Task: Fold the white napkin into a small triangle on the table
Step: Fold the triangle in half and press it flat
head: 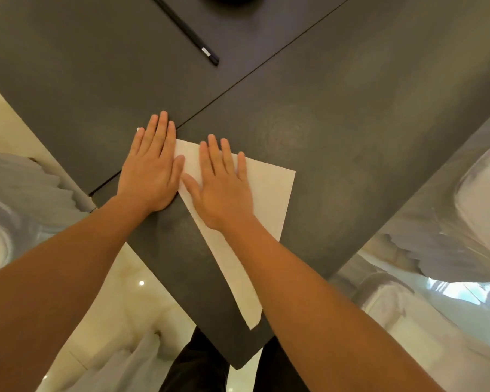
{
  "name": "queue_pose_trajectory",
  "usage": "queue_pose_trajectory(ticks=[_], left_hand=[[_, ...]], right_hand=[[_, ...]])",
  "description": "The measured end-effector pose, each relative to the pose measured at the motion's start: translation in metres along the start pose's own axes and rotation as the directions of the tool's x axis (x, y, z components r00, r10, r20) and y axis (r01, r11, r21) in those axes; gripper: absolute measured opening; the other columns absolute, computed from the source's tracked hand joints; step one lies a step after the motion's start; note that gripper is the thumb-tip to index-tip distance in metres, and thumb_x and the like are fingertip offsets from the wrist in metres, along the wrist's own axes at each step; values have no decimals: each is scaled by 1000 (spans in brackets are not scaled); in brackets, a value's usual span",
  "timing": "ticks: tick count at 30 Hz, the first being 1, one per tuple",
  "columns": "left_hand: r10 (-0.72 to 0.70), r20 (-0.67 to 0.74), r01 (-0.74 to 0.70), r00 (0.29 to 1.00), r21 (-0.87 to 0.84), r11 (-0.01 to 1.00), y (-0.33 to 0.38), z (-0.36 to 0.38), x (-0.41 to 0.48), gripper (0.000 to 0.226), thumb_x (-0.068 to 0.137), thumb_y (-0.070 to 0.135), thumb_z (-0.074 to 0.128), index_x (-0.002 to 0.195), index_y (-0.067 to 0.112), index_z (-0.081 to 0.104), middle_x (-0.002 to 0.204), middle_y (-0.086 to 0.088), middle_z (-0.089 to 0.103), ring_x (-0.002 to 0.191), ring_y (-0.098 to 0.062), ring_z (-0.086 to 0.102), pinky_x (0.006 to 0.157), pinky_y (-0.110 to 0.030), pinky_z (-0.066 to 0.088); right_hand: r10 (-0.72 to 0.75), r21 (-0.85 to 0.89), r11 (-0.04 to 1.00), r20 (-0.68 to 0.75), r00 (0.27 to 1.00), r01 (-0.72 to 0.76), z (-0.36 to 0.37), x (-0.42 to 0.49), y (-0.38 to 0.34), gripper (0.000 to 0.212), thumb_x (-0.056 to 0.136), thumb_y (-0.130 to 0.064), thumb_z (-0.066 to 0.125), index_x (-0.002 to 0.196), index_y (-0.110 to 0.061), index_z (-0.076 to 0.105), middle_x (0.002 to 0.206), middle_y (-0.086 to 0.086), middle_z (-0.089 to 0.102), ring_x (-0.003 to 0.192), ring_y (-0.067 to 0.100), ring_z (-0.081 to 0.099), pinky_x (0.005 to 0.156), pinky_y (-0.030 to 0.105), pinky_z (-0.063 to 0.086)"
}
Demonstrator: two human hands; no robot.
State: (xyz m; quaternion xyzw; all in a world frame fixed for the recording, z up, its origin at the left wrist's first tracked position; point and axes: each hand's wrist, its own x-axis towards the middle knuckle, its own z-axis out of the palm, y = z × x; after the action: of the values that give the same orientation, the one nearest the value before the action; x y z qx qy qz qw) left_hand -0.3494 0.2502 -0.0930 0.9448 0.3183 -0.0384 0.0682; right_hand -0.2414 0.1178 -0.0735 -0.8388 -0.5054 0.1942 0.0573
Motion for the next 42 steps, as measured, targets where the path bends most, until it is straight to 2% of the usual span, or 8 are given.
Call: queue_pose_trajectory(ticks=[12, 18, 21, 26, 30, 33, 37, 42], left_hand=[[4, -51, -5, 999, -18, 1000, 0, -1, 1, 69, 105, 48, 8, 158, 4, 4, 169, -15, 0, 156, -26, -2, 119, -24, -21], [-4, -28, 4, 1000, -23, 1000, 4, -6, -1, 67, 106, 42, 12, 158, 1, 5, 168, -17, 1, 156, -29, -3, 125, -39, -6], [-86, 20, 87, 996, -31, 996, 18, -19, -1, 68, 106, 42, 15, 157, -2, 7, 168, -20, 1, 155, -35, -4, 125, -45, -2], [-147, -74, 129, 986, -212, 969, 124, -38, -22, 63, 106, 33, 21, 155, -5, 14, 166, -24, 12, 155, -38, 6, 126, -47, 6], [-199, 9, 191, 980, -337, 922, 252, -24, -29, 69, 104, 44, 11, 158, 0, 7, 168, -18, 5, 156, -32, -1, 127, -44, 3], [-384, 106, 398, 917, -305, 865, 313, -6, -20, 77, 102, 54, 10, 157, 3, -8, 168, -15, -9, 155, -30, -11, 126, -46, 0], [-677, 165, 680, 718, -377, 629, 326, 4, -15, 76, 99, 54, -2, 159, 7, -3, 169, -12, -3, 156, -27, -8, 126, -45, -5], [-771, 167, 761, 614, -383, 523, 325, 12, -40, 80, 99, 60, -5, 159, 7, 2, 169, -11, 1, 156, -26, -3, 126, -47, 2]], right_hand=[[49, -80, 996, 1, 999, -48, -24, -56, 124, 74, 102, -55, 15, 157, -7, 1, 167, 8, -5, 153, 22, -9, 124, 38, -4], [-177, -23, 982, 244, 954, 188, -61, -51, 160, 64, 106, -40, 26, 158, -15, -2, 167, 0, -8, 152, 14, -13, 125, 39, -3], [-303, -52, 946, 205, 931, 319, -76, -48, 170, 62, 106, -35, 29, 158, -12, 5, 167, 3, 2, 153, 17, -5, 125, 40, 1], [-481, -124, 849, 217, 849, 513, -69, -50, 189, 58, 106, -28, 32, 157, -7, 14, 166, 9, 11, 154, 25, 3, 125, 44, 8], [-563, -250, 746, 261, 785, 618, -57, -44, 205, 75, 100, -46, 37, 158, -11, 4, 167, 12, 5, 154, 25, -2, 125, 45, 8], [-573, -430, 639, 286, 768, 638, -49, -43, 213, 92, 92, -53, 45, 156, -11, -8, 166, 15, 2, 153, 30, -3, 125, 48, 8], [-608, -408, 643, 244, 755, 649, -45, -39, 218, 96, 91, -53, 48, 157, -10, -5, 167, 13, -4, 154, 29, -5, 124, 47, 9], [-596, -321, 700, 229, 770, 637, -44, -41, 216, 79, 101, -48, 32, 157, -7, -5, 167, 11, -7, 153, 24, -10, 125, 44, 6]])
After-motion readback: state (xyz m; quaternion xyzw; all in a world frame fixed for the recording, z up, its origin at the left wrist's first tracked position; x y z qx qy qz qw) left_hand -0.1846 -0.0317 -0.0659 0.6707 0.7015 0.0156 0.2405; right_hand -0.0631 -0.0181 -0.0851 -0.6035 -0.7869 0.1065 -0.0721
